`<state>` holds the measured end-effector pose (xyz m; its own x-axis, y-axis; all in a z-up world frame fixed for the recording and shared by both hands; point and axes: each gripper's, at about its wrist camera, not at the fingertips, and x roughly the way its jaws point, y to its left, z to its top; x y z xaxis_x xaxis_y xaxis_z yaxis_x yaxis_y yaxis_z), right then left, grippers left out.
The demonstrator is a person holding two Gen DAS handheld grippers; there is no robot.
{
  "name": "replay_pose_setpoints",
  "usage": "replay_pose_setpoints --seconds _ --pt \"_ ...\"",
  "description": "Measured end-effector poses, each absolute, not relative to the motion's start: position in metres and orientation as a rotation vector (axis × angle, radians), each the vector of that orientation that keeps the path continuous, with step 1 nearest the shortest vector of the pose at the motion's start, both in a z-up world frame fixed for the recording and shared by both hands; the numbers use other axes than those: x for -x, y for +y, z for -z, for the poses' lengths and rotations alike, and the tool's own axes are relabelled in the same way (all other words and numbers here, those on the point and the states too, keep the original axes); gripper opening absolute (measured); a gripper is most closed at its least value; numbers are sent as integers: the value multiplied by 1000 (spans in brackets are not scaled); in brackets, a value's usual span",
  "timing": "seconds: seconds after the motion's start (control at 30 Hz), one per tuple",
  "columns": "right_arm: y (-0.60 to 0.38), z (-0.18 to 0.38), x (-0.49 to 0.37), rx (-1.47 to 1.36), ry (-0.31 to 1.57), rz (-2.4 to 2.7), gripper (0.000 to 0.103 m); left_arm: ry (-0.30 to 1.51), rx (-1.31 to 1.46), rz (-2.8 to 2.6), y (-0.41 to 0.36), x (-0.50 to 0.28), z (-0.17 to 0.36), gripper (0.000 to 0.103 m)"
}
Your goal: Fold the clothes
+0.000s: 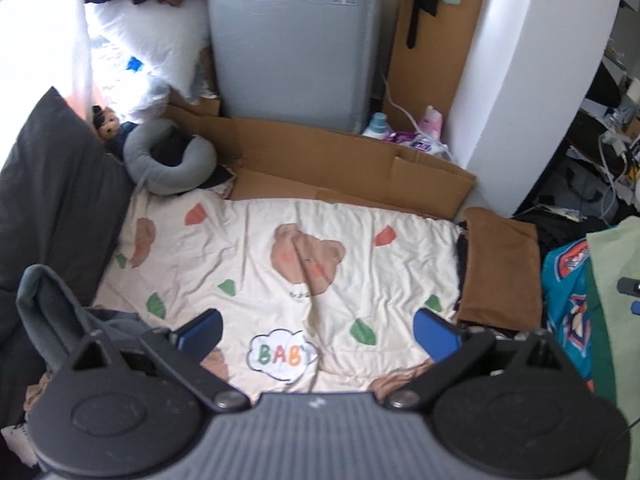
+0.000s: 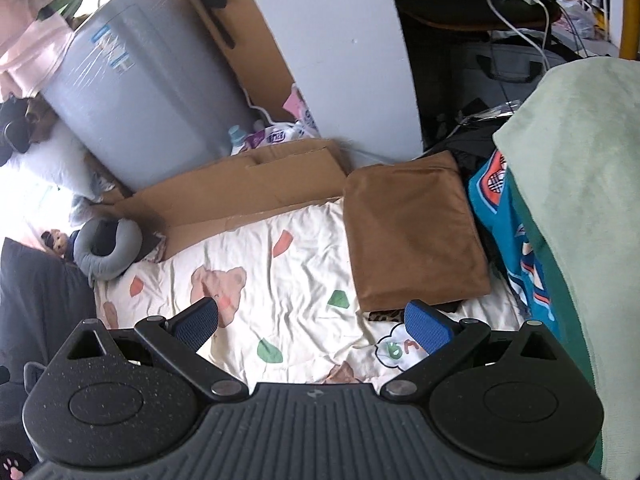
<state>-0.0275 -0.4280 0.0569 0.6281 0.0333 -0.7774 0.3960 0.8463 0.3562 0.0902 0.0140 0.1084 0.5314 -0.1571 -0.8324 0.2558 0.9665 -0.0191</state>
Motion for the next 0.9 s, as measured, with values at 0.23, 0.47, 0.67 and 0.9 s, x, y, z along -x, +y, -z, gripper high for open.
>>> replay_pose_setpoints --seconds 0.23,0.47,0.67,0.9 --pt "-414 -45 27 -493 895 217 102 960 -114 175 23 -72 -90 102" --pt "-411 -24 25 -456 918 219 102 946 -110 116 21 -59 -71 102" --pt "-404 -9 26 -427 935 200 102 939 -104 94 11 -46 -60 102" --pt "-394 -3 22 -381 961 180 102 951 -85 56 -3 -34 -41 102"
